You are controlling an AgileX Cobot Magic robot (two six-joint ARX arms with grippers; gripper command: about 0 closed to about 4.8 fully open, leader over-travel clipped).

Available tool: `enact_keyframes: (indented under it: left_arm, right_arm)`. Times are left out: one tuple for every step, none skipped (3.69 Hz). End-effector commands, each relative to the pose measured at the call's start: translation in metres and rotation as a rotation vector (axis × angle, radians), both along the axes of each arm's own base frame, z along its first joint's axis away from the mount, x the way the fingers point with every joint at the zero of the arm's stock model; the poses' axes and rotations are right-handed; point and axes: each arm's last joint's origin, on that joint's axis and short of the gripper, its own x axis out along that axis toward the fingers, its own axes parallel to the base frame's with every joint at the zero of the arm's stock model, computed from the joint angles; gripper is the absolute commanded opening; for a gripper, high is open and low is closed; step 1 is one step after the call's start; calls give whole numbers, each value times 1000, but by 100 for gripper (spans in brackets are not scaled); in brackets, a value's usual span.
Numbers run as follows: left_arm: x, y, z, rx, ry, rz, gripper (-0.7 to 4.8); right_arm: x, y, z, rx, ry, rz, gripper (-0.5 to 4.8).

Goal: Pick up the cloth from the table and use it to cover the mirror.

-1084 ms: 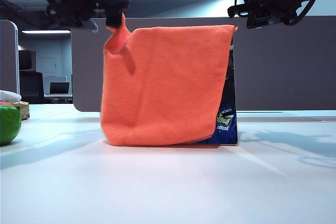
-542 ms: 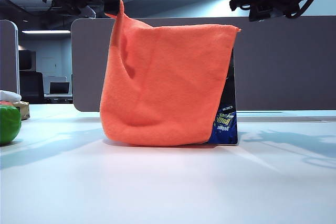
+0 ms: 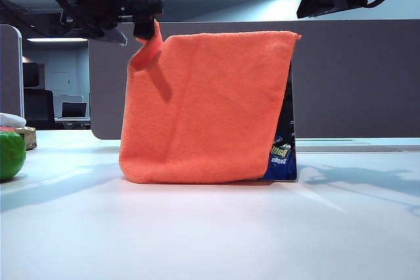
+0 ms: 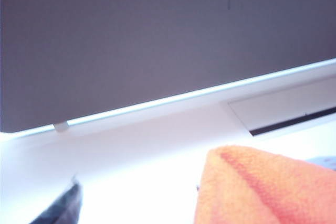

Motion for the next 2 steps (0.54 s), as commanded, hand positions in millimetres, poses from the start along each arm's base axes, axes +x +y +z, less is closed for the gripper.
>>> enact_keyframes:
  left_arm:
    - [1, -1, -6, 12, 41, -5, 323]
    - [1, -2, -3, 1, 17, -7, 15]
  right_arm:
    - [0, 2, -1, 8, 22, 54, 158]
    - [0, 2, -2, 7, 31, 61, 157]
